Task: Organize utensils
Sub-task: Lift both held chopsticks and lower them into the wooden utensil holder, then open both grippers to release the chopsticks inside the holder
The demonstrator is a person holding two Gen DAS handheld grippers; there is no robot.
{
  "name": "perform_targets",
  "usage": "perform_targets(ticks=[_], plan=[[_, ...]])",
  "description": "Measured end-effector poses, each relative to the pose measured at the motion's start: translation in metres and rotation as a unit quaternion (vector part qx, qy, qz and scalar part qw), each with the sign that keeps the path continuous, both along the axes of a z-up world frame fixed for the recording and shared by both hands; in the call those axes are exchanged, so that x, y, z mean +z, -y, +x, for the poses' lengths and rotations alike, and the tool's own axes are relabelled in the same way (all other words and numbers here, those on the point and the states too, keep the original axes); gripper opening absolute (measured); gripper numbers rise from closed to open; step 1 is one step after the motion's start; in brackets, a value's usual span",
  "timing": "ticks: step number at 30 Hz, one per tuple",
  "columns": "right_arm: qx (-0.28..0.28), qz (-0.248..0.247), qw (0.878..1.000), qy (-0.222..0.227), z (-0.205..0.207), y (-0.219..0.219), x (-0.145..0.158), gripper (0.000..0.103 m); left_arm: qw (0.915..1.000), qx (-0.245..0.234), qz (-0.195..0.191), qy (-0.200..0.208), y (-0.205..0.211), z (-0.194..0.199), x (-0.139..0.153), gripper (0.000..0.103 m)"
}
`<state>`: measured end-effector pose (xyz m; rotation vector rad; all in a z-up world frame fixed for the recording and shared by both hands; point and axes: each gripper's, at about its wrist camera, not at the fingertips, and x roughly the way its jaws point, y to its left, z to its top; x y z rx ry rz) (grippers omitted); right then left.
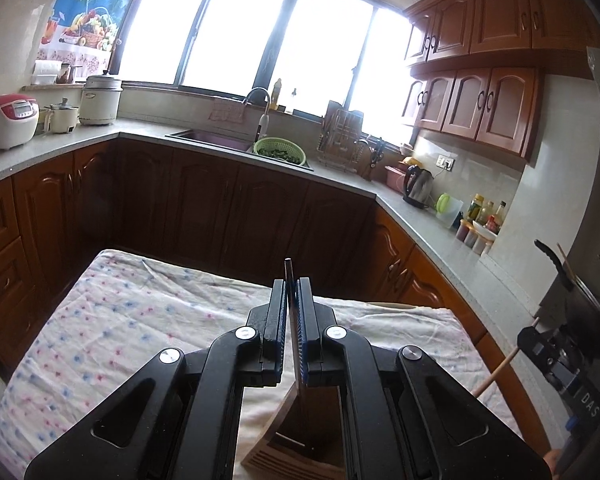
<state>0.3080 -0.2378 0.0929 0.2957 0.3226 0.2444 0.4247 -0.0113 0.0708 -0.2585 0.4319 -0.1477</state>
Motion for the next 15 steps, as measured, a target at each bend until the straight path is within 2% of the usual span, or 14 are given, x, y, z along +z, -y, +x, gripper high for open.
perform_targets(ticks=[5, 14, 15], plan=[[0.003, -0.004, 1.000, -0.008, 0.0058, -0.0011, 0.0008, 0.005, 0.9996, -0.005, 0.026, 0.000, 0.0060, -0.0006, -0.0022, 0.005], [0.006, -0.003, 1.000, -0.017, 0.0095, -0.0007, 0.0012, 0.006, 0.9995, -0.012, 0.025, -0.012, 0.0043, 0.0041, 0.0000, 0.007], [0.007, -0.002, 1.000, -0.018, 0.0097, -0.0006, 0.0013, 0.010, 0.9995, -0.013, 0.024, -0.015, 0.0038, 0.0050, -0.0005, 0.008]])
